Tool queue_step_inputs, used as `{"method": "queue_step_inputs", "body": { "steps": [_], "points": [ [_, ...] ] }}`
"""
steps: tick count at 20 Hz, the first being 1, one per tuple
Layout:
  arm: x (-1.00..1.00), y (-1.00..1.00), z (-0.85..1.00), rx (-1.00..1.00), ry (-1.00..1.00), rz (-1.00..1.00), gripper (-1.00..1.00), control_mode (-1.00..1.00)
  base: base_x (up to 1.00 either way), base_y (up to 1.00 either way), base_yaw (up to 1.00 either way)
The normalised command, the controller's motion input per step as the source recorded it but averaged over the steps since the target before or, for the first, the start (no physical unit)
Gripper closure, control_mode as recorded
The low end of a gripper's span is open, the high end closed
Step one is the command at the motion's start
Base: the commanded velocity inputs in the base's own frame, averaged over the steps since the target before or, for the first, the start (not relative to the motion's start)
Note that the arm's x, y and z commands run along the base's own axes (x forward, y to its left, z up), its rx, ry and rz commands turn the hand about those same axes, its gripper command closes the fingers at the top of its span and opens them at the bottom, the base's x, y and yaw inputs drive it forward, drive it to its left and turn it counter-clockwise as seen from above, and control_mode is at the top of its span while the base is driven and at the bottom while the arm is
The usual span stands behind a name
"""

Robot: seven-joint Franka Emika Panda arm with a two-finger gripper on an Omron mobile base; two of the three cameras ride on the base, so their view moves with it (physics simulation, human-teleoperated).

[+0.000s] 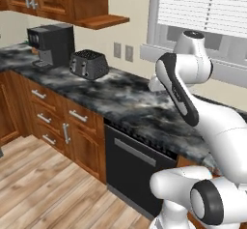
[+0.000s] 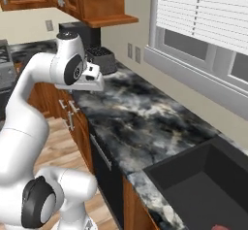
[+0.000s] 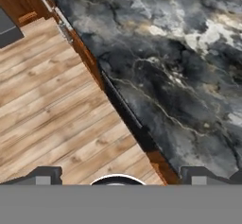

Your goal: Open the dishwasher door and pull out the top rack.

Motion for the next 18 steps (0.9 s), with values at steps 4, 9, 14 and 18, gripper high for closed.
{"method": "queue_step_inputs", "body": {
  "steps": [4, 9, 14, 18],
  "points": [
    [0.00, 0.00, 0.00, 0.00, 0.00, 0.00, -1.00, 1.00, 0.29, -0.54, 0.22],
    [0.00, 0.00, 0.00, 0.00, 0.00, 0.00, -1.00, 1.00, 0.05, -0.37, 0.12],
    [-0.09, 0.15, -0.30, -0.08, 0.05, 0.05, -1.00, -1.00, -0.12, 0.02, 0.02],
    [-0.33, 0.96, -1.00, -0.45, 0.04, 0.12, -1.00, -1.00, 0.00, 0.00, 0.00]
  ]
}}
